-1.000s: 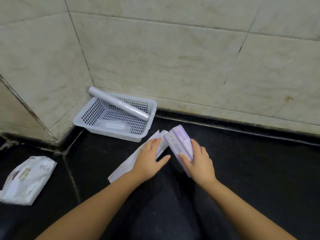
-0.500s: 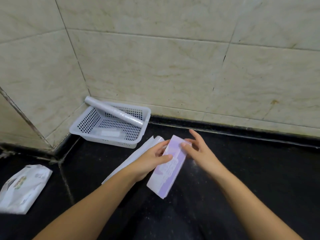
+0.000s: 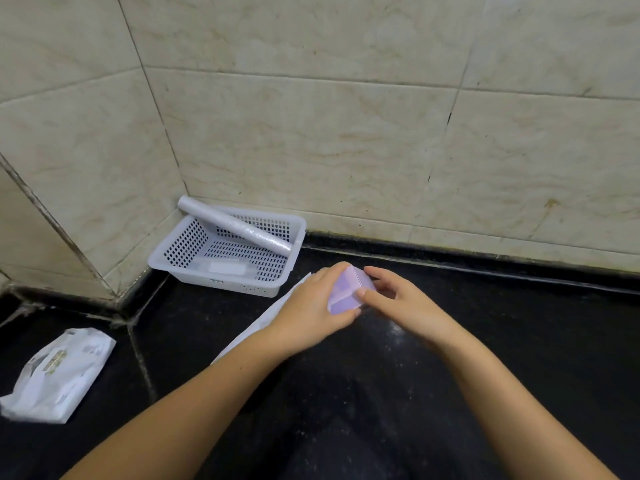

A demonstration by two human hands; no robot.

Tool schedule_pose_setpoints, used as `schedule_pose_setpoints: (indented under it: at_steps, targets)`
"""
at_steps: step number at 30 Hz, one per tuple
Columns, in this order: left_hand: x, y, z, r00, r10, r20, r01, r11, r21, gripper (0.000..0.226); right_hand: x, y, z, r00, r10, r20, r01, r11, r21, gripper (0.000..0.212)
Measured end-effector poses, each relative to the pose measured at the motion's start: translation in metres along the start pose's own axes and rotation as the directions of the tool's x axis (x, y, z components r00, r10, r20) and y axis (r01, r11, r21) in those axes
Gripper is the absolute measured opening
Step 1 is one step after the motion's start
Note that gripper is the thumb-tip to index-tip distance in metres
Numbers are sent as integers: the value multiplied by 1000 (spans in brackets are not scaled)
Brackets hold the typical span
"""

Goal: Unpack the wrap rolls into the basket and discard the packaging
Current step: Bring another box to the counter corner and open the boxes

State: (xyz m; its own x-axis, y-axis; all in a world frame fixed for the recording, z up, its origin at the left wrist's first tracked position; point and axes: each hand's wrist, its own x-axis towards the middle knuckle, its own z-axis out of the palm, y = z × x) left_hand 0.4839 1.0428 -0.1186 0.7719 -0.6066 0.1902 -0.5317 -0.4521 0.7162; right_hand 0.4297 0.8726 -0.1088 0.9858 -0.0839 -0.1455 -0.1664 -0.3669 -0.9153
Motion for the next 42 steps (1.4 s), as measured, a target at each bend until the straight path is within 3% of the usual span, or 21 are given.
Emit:
schedule_pose_setpoints:
  at_steps: [3, 7, 9, 12, 14, 16, 18, 23, 26, 30, 34, 36, 40, 41, 42]
  targets:
    - [-2, 2, -13, 998, 24, 61, -17, 993, -115, 52, -7, -9, -15, 974, -120, 192, 126, 992, -18, 63]
    - [1, 4, -23, 994, -35, 100, 58, 971, -233, 60, -8, -24, -22, 976, -174, 134, 187, 978, -96, 45]
    - [0, 9, -23, 997, 1, 81, 10, 991, -132, 60, -7, -28, -18, 990, -131, 48, 135, 988, -80, 38]
    - [-2, 16, -13, 996, 81, 48, -89, 974, 208, 79, -7, -28, -6, 992, -35, -119, 35, 999, -2, 36]
    - [-2, 18, -8, 991, 125, -52, -102, 941, 321, 79, -10, -29, 1, 994, 18, -107, -6, 994, 109, 38]
    - [-1, 19, -10, 981, 162, -103, -124, 945, 303, 66, -14, -31, 0, 999, 27, -34, -23, 990, 137, 43]
    - [-2, 17, -15, 983, 174, -57, -152, 950, 274, 61, -17, -34, -6, 999, -10, 46, 7, 997, 74, 42]
    - [-4, 15, -20, 982, 187, -12, -179, 956, 232, 59, -21, -37, -16, 978, -49, 205, 32, 996, 87, 23]
    - [-5, 15, -22, 979, 204, -1, -198, 953, 231, 57, -24, -37, -19, 976, -32, 217, 7, 993, 115, 22]
    - [-6, 19, -21, 964, 264, 45, -261, 894, 364, 51, -23, -37, -12, 990, -16, 140, 36, 990, -138, 39]
    - [-2, 20, -23, 961, 264, 82, -275, 883, 382, 59, -21, -35, -12, 994, -3, 113, 3, 1000, -1, 30]
    - [0, 19, -26, 972, 218, 93, -236, 906, 350, 65, -21, -33, -18, 993, 26, 117, -40, 993, 111, 25]
    - [-5, 14, -35, 991, 77, 108, -89, 989, 115, 66, -23, -21, -28, 996, 88, 30, -93, 955, 281, 23]
    - [-6, 13, -35, 991, 67, 118, -76, 994, 74, 67, -24, -18, -29, 995, 93, -18, -88, 977, 195, 29]
    - [-8, 13, -36, 991, 59, 123, -65, 997, 44, 67, -25, -16, -30, 995, 69, -79, -70, 998, -11, 46]
